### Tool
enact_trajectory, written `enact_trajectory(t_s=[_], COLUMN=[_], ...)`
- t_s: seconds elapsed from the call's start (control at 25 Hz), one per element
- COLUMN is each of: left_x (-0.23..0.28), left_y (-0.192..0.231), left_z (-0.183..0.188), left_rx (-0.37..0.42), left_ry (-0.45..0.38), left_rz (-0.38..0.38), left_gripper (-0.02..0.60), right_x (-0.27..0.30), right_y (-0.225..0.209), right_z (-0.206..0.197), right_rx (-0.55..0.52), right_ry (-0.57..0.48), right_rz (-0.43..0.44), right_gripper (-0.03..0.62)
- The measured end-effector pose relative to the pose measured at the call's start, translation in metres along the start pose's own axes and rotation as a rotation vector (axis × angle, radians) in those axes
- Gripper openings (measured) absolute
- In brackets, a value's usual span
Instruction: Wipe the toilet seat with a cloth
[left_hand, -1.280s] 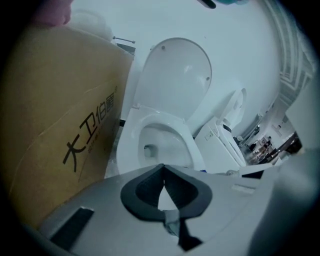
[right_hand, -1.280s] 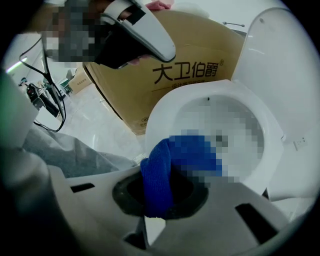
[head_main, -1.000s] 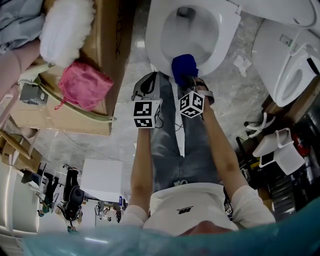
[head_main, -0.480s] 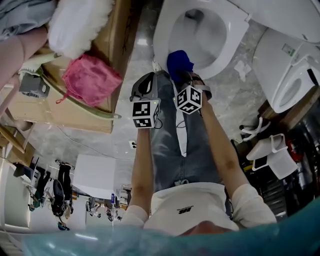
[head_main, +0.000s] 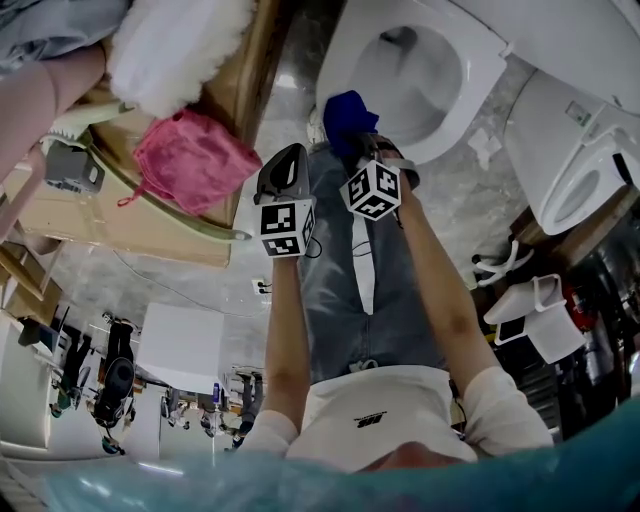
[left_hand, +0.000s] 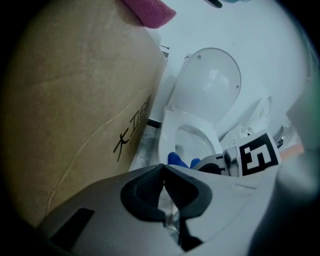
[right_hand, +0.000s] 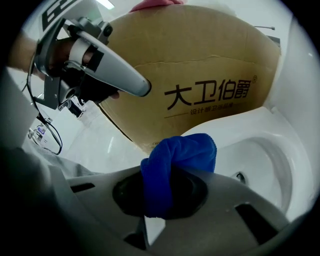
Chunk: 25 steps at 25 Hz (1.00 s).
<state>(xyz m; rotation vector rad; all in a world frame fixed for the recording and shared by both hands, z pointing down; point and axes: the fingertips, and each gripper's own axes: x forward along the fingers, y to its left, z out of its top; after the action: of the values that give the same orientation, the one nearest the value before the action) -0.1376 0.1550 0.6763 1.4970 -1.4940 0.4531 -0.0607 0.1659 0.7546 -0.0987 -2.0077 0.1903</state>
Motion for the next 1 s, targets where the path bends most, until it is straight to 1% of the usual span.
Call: enact_trajectory(t_s=[0.2, 0.36, 0.68, 1.0], left_x=[0.003, 0.006, 0.016, 0.029], left_y=[0.011, 0.014, 0.008, 0.005], left_z=[0.010, 0.015, 0.028, 0.048], left_rx=[-0.001, -0.002, 0.014, 0.029], left_ry=[-0.006, -0.009, -0.012, -0.028], left_rz=[0.019, 0.026, 0.013, 0.008], left_gripper=[0.009, 0.009, 0.009, 0.009], right_x=[0.003, 0.005, 0.008, 0.006], right_y=[-0.011, -0.024, -0.055, -0.081], right_z=[0.012, 0.023, 0.043, 0.058], right_rx=[0.009, 0.009, -0.004, 0.008], right_ry=[-0.018, -0.036, -0.065, -0.093], right_rz=[0.029, 0.035, 0.036, 0.039], right_gripper=[0.021, 0.021, 0.020, 0.020])
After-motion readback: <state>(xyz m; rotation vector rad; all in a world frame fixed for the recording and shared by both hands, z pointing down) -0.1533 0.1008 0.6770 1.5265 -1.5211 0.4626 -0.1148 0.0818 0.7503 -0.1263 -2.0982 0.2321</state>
